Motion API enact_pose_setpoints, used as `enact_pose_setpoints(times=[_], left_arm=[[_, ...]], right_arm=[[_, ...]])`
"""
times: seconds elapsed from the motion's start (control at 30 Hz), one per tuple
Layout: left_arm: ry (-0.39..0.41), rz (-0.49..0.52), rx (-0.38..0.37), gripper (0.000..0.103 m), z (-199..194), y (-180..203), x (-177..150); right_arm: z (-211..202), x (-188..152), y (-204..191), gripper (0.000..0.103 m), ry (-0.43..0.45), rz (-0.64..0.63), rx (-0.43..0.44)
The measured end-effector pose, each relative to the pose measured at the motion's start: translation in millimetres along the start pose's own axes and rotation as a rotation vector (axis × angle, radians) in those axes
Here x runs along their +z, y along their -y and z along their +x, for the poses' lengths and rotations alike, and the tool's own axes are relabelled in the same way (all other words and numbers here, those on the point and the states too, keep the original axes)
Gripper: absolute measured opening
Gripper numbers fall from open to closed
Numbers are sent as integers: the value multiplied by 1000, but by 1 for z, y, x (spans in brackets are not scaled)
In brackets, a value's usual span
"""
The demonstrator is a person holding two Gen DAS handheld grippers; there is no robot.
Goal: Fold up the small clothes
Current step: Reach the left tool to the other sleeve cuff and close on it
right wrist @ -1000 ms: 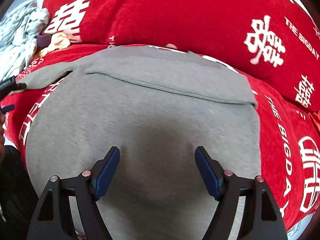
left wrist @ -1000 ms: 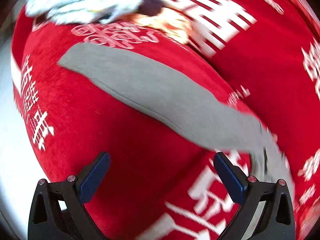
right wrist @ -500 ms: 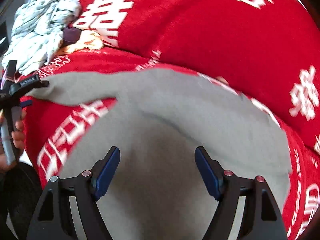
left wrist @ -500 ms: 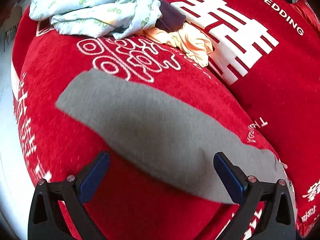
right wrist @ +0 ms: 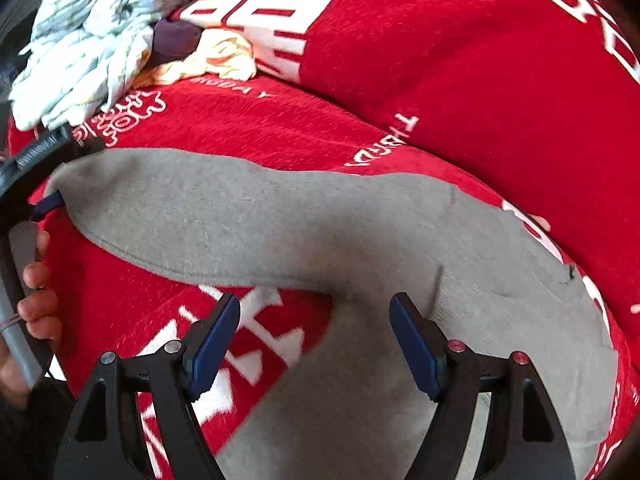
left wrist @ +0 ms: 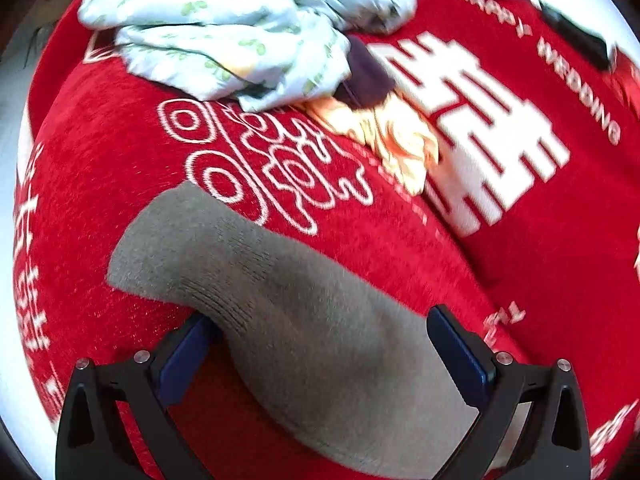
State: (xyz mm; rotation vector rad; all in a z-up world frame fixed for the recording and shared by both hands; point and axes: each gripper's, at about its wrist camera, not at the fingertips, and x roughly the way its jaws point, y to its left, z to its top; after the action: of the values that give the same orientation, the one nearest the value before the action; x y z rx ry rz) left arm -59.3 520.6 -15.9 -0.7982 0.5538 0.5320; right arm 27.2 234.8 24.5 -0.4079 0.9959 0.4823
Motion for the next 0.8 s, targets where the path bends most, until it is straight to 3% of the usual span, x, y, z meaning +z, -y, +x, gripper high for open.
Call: enact_pose_setpoints(times=[0.03, 0.1, 0.2, 0.3, 0.5, 0.6, 0.67, 0.77, 0.8], left_arm=[[19, -19, 11, 90, -2, -1, -1], [30, -23, 46, 80, -4, 0, -1], [-9, -38, 2, 81, -9, -6, -2], [22, -121, -12, 103, -29, -31, -7], [23, -306, -140, 103, -44, -92, 6], [45, -324, -108, 103, -48, -103, 12], [23, -343, -153, 103, -46, -112, 16], [7, -319, -161, 103, -44, -108, 18], [-2, -300, -167, 103, -42, -104, 17]], right_arm=[[3, 3, -4, 80, -4, -9, 0], [7, 8, -11, 80, -4, -24, 2], [10, 15, -27, 80, 10, -62, 48], [12, 24, -52, 80, 18, -134, 117], [21, 36, -131, 80, 75, -333, 250], [32, 44, -167, 80, 81, -405, 323], [39, 47, -188, 80, 86, -457, 342], [49, 52, -208, 79, 126, -493, 353], [52, 55, -211, 70, 132, -492, 366]])
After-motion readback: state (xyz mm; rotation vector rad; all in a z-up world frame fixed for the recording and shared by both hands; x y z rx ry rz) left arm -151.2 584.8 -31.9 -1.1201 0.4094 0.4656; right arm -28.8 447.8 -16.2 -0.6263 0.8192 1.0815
